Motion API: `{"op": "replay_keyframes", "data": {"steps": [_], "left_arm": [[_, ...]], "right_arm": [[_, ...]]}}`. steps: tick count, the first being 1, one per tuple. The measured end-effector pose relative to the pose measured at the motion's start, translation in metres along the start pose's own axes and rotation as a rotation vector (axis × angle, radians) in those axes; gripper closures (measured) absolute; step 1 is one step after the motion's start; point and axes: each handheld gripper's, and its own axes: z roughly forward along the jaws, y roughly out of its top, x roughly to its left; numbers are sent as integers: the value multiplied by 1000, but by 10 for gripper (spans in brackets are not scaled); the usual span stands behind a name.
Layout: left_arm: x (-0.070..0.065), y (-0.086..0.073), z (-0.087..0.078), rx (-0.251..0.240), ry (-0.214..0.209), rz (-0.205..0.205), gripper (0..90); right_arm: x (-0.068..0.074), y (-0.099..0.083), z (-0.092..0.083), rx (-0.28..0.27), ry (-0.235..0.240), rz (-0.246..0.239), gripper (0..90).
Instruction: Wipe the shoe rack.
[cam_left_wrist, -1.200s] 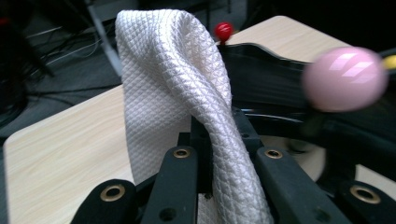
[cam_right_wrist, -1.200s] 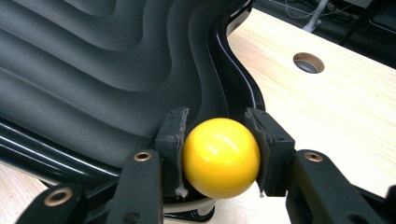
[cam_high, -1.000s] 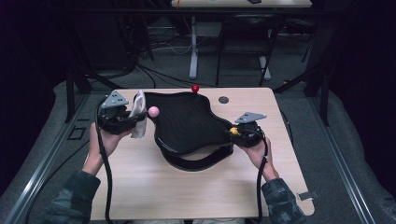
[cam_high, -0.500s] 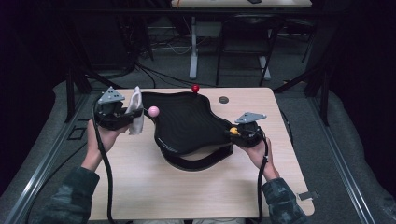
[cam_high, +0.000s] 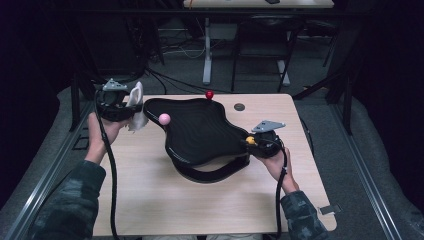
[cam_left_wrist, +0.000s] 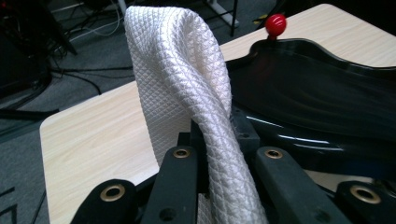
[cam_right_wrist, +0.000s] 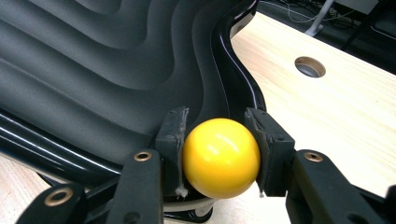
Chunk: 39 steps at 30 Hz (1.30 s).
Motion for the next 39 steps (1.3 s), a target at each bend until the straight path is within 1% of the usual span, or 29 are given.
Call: {"op": "replay_keyframes", "data": {"steps": [2,5,11,16,19,21,24,26,28,30,32,35,39], "left_arm": [[1,0,1,4,-2,-1,830],[-1,-1,-2,-7,-17,0,830],[-11,-4,-12,-21,-51,26,830],[-25,-6,-20,-38,-79,58,830],[-35,-10,-22,-51,-109,76,830],[-43,-13,-22,-60,-130,81,830],[-53,-19,-21,-60,-159,100,830],[-57,-22,-19,-61,-171,113,831],[-57,-25,-18,-68,-184,99,831],[-55,-30,-16,-75,-211,73,831],[-56,-34,-15,-69,-222,72,831],[-58,-43,-14,-61,-220,72,831],[-55,-57,-11,-48,-214,53,830]], "right_arm": [[0,0,0,-2,-4,0,598],[0,0,0,-3,-4,-1,598],[0,0,0,-2,-6,0,598],[1,0,0,-2,-6,0,599],[1,0,0,-3,-6,-3,598],[1,0,0,-3,-8,-4,599],[1,0,0,-4,-8,-4,598],[1,0,0,-5,-8,-2,598],[1,0,0,-5,-8,-1,598],[1,0,0,-4,-8,-2,598],[1,0,0,-6,-7,0,598],[0,0,0,-6,-6,2,598],[1,0,0,-5,-6,4,598]]}}
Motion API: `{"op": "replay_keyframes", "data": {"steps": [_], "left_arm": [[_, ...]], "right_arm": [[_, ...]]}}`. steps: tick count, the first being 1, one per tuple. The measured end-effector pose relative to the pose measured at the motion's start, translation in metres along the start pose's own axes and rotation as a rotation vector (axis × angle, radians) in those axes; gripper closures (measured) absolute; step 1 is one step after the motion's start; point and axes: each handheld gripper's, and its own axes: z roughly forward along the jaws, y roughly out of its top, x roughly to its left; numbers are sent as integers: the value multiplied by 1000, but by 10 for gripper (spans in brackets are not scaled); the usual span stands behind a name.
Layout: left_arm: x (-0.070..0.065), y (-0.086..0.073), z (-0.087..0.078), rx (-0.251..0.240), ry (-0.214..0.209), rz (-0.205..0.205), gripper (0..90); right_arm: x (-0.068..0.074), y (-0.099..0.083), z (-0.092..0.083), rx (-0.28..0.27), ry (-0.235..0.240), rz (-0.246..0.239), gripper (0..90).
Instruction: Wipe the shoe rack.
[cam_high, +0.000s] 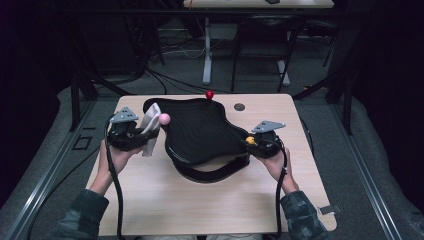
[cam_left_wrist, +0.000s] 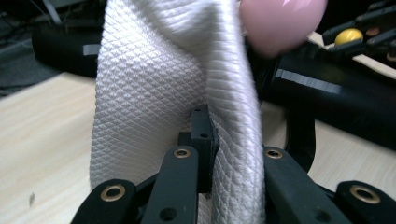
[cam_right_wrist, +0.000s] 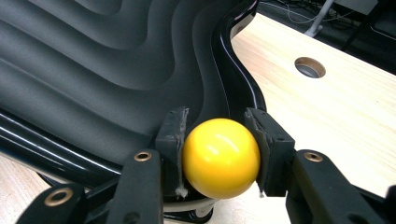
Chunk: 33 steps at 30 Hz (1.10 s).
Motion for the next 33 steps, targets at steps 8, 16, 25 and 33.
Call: {"op": "replay_keyframes", "data": {"steps": [8,16,25,33], "left_arm": [[9,-33,-3,11,11,-65,830],[14,-72,-8,22,23,-145,830],[17,-86,-19,99,90,-179,830],[26,-93,-19,175,112,-214,830]], "right_arm": [[0,0,0,1,3,8,597],[0,2,-2,14,-6,55,553],[2,0,-12,22,-17,78,591],[1,1,-9,17,-20,80,597]]}}
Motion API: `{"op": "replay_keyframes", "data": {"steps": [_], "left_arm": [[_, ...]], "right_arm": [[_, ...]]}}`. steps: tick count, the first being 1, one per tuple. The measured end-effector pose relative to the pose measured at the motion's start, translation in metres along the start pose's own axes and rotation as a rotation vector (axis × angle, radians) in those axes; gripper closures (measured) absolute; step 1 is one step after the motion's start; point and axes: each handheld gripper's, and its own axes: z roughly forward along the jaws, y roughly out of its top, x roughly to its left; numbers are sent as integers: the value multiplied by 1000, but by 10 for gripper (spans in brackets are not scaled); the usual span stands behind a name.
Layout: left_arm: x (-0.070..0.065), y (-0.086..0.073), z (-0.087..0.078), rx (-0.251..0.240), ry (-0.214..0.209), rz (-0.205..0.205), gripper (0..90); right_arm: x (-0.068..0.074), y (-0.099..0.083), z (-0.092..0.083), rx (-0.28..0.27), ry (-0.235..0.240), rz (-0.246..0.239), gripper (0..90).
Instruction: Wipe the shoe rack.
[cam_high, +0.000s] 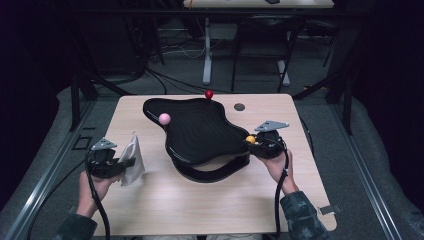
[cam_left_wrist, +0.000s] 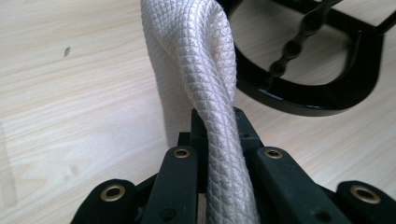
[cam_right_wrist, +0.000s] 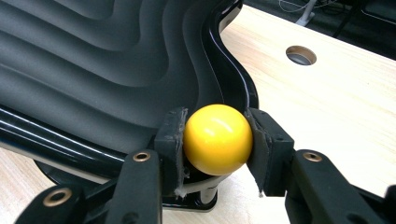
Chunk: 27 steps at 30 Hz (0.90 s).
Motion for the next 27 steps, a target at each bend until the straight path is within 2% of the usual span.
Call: {"op": "replay_keyframes", "data": {"steps": [5,6,9,12,14,16,17,20,25,27], "left_arm": [[1,-3,0,16,10,-1,830],[2,-3,0,31,7,-8,830],[5,-5,2,61,8,-23,830],[6,-8,4,77,18,-13,829],[6,-9,4,77,17,-18,829],[7,-9,2,71,17,-22,829],[7,-10,2,71,16,-23,829],[7,-11,1,72,11,-25,829],[9,-14,6,87,9,-31,829],[8,-14,7,92,9,-27,829]], "right_arm": [[-1,1,2,-2,-15,-15,597],[-1,1,2,-3,-17,-14,597],[-7,2,5,-16,-1,-11,597],[-8,2,6,-21,2,2,590],[-6,2,5,-22,-15,11,537],[-5,2,3,-26,-7,20,552],[-3,2,3,-24,-29,19,577],[-4,1,2,-17,-27,23,594],[-10,3,5,-23,-33,-2,589],[-15,2,7,-35,-40,11,521]]}}
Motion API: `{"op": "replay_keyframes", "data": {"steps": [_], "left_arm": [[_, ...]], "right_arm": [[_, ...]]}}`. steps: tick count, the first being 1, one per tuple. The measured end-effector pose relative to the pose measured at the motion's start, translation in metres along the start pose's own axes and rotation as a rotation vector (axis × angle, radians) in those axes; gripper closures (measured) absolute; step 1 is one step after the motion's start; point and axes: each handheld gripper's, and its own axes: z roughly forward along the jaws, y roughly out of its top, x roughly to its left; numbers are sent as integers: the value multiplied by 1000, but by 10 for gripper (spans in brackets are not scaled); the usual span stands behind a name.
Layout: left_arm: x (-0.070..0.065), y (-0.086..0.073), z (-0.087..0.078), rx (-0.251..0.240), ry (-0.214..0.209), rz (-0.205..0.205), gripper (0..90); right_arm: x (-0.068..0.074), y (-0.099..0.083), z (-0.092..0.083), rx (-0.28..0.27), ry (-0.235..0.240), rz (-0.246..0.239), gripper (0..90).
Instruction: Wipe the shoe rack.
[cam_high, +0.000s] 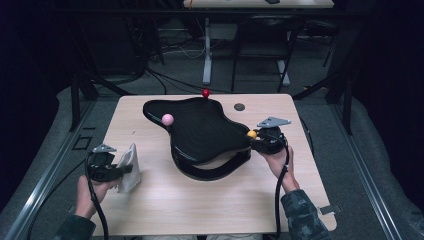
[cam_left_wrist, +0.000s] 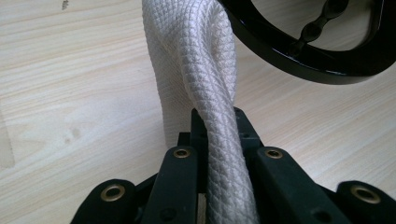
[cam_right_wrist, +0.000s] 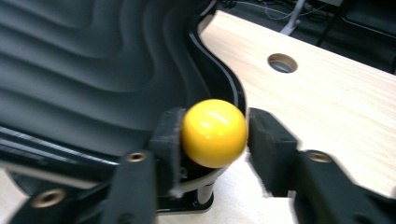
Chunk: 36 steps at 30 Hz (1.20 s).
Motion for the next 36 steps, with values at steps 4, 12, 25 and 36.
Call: {"op": "replay_keyframes", "data": {"steps": [4,12,25,36], "left_arm": [[0,0,-1,-10,-2,-1,829],[6,0,2,-9,-2,-7,829],[5,1,5,-8,-25,-14,829],[5,1,4,-17,-44,-23,829]], "right_arm": [[-5,-7,-12,-37,7,55,405],[-3,-44,-25,3,22,120,425],[12,-45,34,56,-30,134,652],[-6,-41,38,33,-12,110,705]]}}
